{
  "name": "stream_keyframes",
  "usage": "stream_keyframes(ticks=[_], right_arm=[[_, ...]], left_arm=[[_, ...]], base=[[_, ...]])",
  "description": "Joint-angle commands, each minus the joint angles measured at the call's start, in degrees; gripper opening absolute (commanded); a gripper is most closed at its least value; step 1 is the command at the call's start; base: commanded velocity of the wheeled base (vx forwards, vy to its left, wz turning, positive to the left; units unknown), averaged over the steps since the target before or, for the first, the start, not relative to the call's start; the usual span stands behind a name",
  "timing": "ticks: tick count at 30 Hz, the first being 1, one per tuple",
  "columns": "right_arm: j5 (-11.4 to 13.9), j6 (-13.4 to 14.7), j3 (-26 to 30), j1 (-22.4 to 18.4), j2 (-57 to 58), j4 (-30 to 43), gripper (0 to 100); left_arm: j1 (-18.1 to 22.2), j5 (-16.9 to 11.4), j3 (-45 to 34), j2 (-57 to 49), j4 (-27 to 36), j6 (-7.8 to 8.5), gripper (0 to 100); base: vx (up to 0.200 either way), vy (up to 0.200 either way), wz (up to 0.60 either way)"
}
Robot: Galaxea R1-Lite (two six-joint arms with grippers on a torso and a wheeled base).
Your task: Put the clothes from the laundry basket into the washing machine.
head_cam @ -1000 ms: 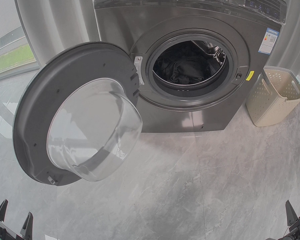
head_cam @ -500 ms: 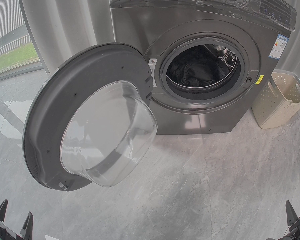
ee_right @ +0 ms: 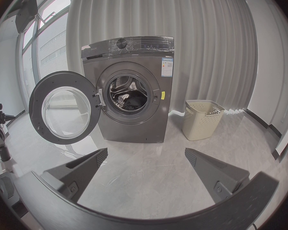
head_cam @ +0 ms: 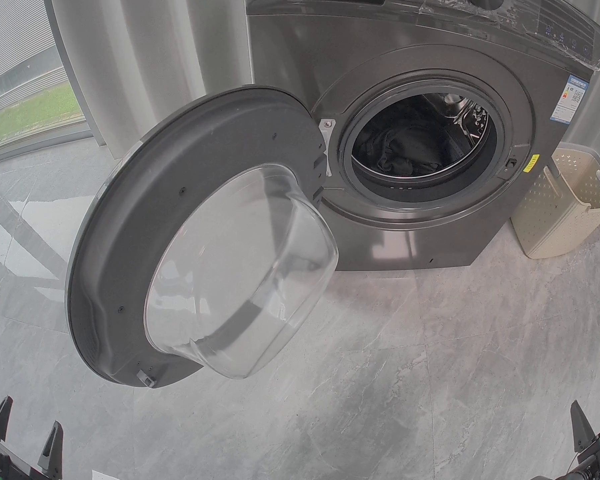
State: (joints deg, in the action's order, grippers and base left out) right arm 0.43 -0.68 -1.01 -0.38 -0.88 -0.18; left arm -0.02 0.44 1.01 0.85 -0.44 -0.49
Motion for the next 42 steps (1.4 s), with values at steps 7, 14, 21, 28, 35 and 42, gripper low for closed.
stream_keyframes(ticks=[7, 14, 21, 28, 35, 42], right_arm=[[0.0, 0.1, 1.0, 0.0, 0.3, 0.1, 100], [0.0, 0.0, 1.0, 0.0, 0.3, 0.0, 100], [0.0, -0.1, 1.0, 0.0, 0.3, 0.0, 100], [0.0, -0.1, 1.0, 0.0, 0.3, 0.0, 100], [0.0, -0.1, 1.0, 0.0, 0.3, 0.0, 100], [0.0, -0.1, 1.0, 0.0, 0.3, 0.0, 100]], left_arm=[[-4.3, -7.3, 17.2, 18.4, -0.7, -1.36, 100], [-7.3, -11.1, 25.5, 36.9, -8.1, -2.59, 100], [-8.8, -15.9, 31.2, 49.2, -9.1, -2.76, 100], [-12.3, -17.5, 33.0, 57.3, -16.2, -2.85, 100], [-25.3, -16.5, 33.5, 58.6, -18.5, -3.38, 100], [-33.8, -15.1, 34.9, 58.0, -18.4, -6.28, 100]], base=[[0.0, 0.0, 0.0], [0.0, 0.0, 0.0], [0.0, 0.0, 0.0], [0.0, 0.0, 0.0], [0.0, 0.0, 0.0], [0.0, 0.0, 0.0]])
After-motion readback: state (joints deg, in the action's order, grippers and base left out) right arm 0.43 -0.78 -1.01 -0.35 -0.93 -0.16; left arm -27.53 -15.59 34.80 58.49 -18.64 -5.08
